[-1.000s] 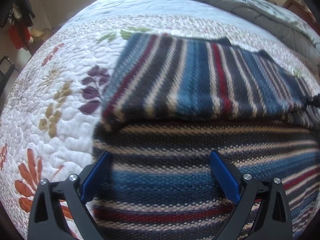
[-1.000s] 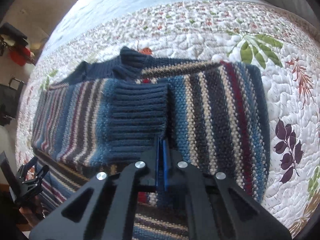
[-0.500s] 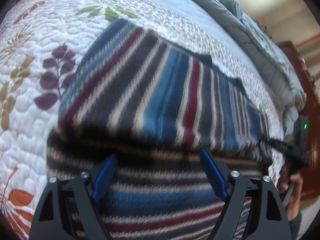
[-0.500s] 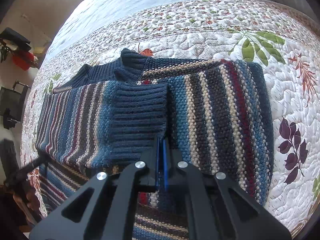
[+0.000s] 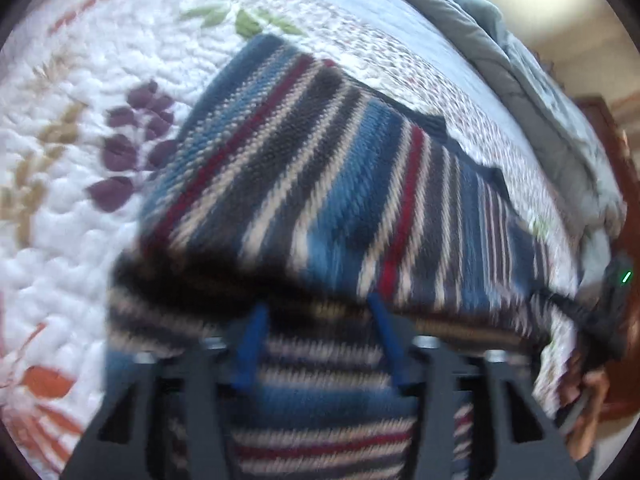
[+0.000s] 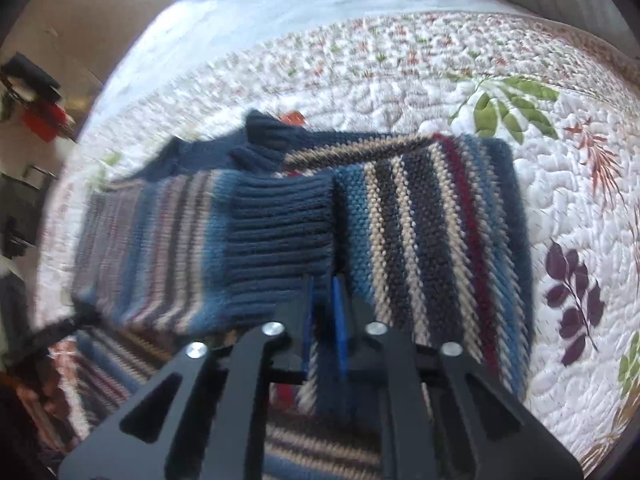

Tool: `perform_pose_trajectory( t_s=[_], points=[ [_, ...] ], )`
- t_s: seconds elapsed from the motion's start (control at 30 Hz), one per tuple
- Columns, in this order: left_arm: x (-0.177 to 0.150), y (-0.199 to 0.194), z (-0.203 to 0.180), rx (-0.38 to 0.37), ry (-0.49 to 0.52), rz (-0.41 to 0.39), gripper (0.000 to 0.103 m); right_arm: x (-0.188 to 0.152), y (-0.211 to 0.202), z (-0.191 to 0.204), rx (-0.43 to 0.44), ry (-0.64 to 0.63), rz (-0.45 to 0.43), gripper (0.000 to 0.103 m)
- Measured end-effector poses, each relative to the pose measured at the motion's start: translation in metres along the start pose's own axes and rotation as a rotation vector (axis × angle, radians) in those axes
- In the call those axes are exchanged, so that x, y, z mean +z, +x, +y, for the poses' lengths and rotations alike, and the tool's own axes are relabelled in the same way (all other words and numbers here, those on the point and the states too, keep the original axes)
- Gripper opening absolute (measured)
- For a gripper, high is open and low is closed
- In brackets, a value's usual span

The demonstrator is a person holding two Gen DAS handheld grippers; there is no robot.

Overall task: Fold small clothes
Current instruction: 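Pinch the sleeve cuff with the right gripper and release it, then grasp the ribbed sweater hem with both grippers and lift it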

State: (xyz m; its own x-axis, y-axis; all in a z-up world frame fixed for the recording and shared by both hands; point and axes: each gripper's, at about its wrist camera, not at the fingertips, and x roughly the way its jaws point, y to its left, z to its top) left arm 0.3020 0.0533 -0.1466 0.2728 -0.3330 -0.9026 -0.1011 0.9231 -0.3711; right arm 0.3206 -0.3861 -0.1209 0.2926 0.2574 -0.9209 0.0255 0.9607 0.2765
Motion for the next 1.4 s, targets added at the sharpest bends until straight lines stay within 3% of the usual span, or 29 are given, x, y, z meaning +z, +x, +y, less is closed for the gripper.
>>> perform_pose_trajectory(
  t_s=[0.03, 0.1, 0.23, 0.33, 0.57, 0.7, 0.93, 1.07, 1.13, 1.2, 1.23, 1.3, 1.33, 1.37, 1.4],
  points=[
    [-0.008, -0.010, -0.001, 0.045, 0.035, -0.011, 0.078, -0.003, -0.010, -0.001, 0.021, 0.003, -0.005, 0.026],
    [-0.032, -0.031, -0.002, 0.137, 0.123, -0.027, 0.083, -0.017, -0.036, -0.005, 0.027, -0.002, -0.014, 0.026],
    [-0.084, -0.059, 0.012, 0.231, 0.201, -0.001, 0.087, -0.064, -0.073, -0.007, 0.038, -0.014, 0.017, 0.027],
    [-0.128, -0.074, 0.028, 0.287, 0.240, 0.037, 0.088, -0.113, -0.092, -0.008, 0.022, -0.032, 0.055, 0.034],
    [-0.196, -0.094, 0.042, 0.249, 0.222, 0.082, 0.088, -0.243, -0.121, -0.019, 0.030, -0.030, 0.162, 0.045],
    [-0.224, -0.092, 0.047, 0.202, 0.200, 0.112, 0.088, -0.299, -0.126, -0.024, 0.019, -0.026, 0.227, 0.051],
    [-0.247, -0.080, 0.038, 0.212, 0.209, 0.103, 0.092, -0.353, -0.110, -0.027, 0.071, 0.031, 0.309, 0.051],
    [-0.252, -0.082, 0.028, 0.118, 0.200, 0.116, 0.090, -0.357, -0.097, -0.018, 0.100, 0.028, 0.339, 0.051],
    [-0.254, -0.085, 0.030, 0.068, 0.171, 0.114, 0.084, -0.357, -0.089, -0.012, 0.134, 0.034, 0.360, 0.051],
    [-0.255, -0.085, 0.036, 0.079, 0.137, 0.104, 0.061, -0.358, -0.083, -0.010, 0.135, 0.037, 0.375, 0.046],
    [-0.255, -0.087, 0.040, 0.089, 0.121, 0.099, 0.054, -0.359, -0.079, -0.011, 0.134, 0.040, 0.386, 0.039],
    [-0.257, -0.093, 0.054, 0.094, 0.090, 0.087, 0.030, -0.364, -0.075, -0.013, 0.132, 0.047, 0.405, 0.027],
    [-0.256, -0.097, 0.064, 0.078, 0.068, 0.082, 0.024, -0.364, -0.075, -0.013, 0.133, 0.046, 0.403, 0.016],
    [-0.257, -0.097, 0.065, 0.055, 0.049, 0.082, 0.015, -0.364, -0.076, -0.013, 0.141, 0.045, 0.401, 0.010],
    [-0.257, -0.099, 0.070, 0.022, 0.022, 0.085, 0.014, -0.363, -0.079, -0.012, 0.146, 0.044, 0.387, 0.009]
  ],
)
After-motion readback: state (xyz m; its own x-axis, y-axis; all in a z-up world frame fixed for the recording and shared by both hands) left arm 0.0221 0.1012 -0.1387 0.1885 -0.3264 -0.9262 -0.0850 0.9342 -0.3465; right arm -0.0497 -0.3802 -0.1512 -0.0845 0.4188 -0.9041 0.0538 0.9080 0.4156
